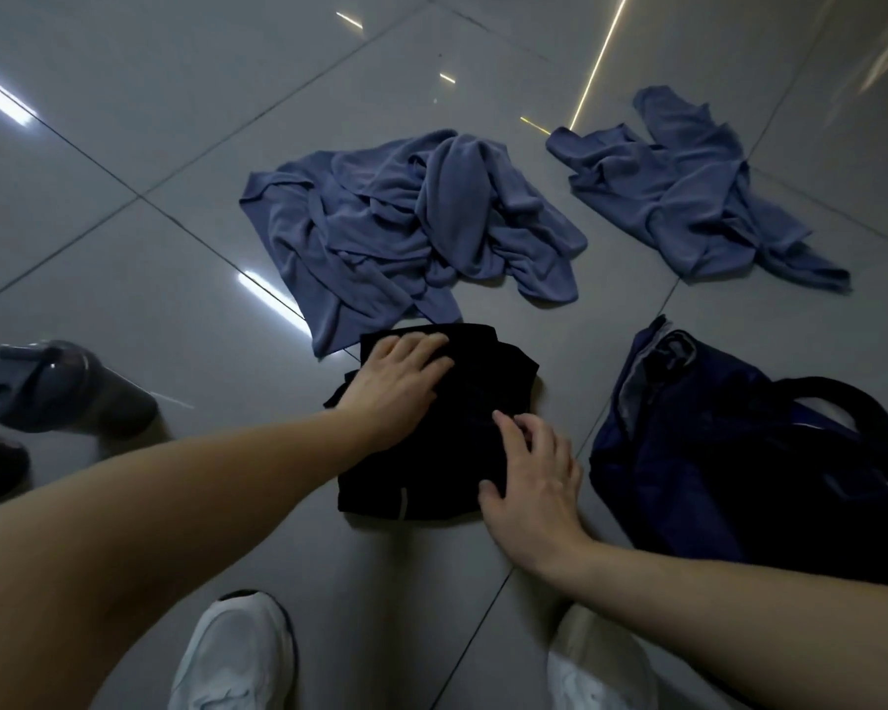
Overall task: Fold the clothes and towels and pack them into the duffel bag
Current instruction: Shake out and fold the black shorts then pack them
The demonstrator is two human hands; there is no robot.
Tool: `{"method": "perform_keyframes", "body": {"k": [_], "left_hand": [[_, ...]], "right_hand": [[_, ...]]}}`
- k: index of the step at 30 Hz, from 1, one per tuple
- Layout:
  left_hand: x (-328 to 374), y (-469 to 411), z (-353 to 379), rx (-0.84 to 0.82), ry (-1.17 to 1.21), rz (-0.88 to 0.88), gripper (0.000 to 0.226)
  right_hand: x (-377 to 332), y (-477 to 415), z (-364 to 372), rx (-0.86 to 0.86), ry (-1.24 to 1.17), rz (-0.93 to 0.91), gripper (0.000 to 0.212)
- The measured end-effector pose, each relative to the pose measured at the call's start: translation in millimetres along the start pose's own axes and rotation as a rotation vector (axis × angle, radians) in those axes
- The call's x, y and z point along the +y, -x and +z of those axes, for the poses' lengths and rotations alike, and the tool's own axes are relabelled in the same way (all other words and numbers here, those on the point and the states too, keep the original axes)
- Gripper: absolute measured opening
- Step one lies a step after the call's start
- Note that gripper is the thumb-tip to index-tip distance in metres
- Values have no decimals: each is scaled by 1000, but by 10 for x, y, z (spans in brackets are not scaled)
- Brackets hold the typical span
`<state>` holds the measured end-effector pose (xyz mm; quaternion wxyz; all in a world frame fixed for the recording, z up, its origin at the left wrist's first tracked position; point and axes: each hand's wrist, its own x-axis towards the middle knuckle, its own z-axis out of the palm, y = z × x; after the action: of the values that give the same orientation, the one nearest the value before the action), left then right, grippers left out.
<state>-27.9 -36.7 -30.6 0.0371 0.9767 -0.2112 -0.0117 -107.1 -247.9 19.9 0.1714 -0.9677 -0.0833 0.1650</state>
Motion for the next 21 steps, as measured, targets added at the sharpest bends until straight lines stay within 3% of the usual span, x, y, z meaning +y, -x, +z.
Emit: {"method": "perform_keyframes", "body": {"k": [2,4,6,8,10,16,21], "left_hand": [[-123,-116,-39,-63,47,-82,66],[-217,-223,-53,-200,116,-148,79],[-268,-292,-81,-333,191,-180,89],[-270,-321,-67,-403,217,-206,93],[-250,-343,-36,-407,193,-228,94],[-156,-292,86,-341,99,-299,78],[-85,-221,98,-396,219,-522,83]], "right_hand": [[-50,84,-32,1,-22,-36,72],[-96,125,22,-76,-230,94,62],[-153,90,162,-225,-686,520,58],[-204,10,340,-286,-1073,923,68],[-235,-114,430,-262,-1271,1090,72],[-322,-362,472,-131,-1371,1139,80],[-250,-468,321,-45,-1216,1046,32]]}}
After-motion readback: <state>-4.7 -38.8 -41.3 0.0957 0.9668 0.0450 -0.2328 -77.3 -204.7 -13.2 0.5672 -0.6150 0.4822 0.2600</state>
